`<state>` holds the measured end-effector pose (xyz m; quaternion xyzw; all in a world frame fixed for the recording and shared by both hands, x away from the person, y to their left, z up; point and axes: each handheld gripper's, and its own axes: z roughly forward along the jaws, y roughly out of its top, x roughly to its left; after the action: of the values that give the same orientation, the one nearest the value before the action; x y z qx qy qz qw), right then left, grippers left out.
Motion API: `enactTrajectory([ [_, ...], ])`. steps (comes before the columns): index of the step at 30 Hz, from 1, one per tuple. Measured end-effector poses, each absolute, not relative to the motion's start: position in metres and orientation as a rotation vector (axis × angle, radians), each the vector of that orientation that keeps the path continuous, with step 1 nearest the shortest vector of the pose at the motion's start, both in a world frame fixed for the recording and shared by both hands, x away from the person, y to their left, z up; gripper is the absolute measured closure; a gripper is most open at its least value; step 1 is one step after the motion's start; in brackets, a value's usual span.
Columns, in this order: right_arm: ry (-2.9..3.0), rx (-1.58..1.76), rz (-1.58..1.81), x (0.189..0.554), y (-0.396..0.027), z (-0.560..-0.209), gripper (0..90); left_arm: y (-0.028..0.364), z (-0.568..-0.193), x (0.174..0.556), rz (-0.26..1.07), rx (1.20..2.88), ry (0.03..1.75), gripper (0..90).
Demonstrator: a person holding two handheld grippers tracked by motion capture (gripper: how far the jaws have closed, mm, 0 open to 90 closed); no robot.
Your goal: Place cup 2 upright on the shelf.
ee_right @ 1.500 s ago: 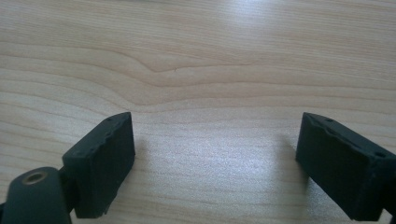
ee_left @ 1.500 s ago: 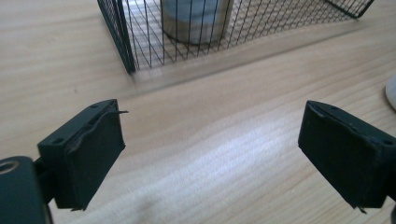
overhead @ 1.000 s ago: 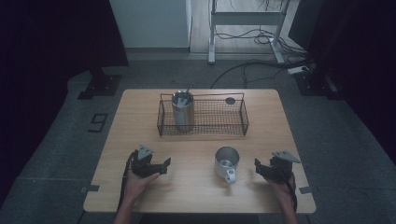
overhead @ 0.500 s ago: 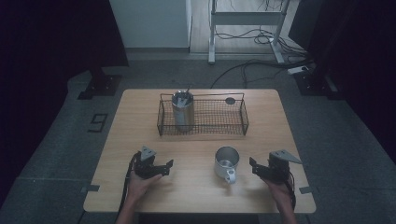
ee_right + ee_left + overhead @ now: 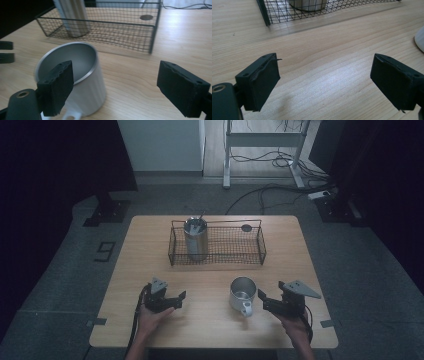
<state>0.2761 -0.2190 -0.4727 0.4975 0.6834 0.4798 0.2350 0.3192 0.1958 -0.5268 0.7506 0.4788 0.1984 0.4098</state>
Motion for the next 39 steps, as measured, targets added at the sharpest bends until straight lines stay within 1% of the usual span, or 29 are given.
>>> enactTrajectory([
  [5,1.898,1.331,1.336,0.273,-0.209,-0.468,13.2,0.196,-0.529,0.320,0.494,1.898,1.210,8.6],
  [16,1.978,1.291,1.321,0.274,-0.182,-0.471,11.6,0.193,-0.531,0.319,0.484,1.919,1.212,8.6],
  [21,1.995,1.293,1.299,0.277,-0.174,-0.472,8.5,0.193,-0.533,0.319,0.482,1.925,1.215,8.6],
  [30,2.010,1.304,1.278,0.282,-0.164,-0.475,0.0,0.192,-0.534,0.319,0.475,1.931,1.211,8.7],
  [39,2.012,1.304,1.217,0.288,-0.153,-0.482,0.0,0.191,-0.534,0.318,0.478,1.940,1.209,8.7],
])
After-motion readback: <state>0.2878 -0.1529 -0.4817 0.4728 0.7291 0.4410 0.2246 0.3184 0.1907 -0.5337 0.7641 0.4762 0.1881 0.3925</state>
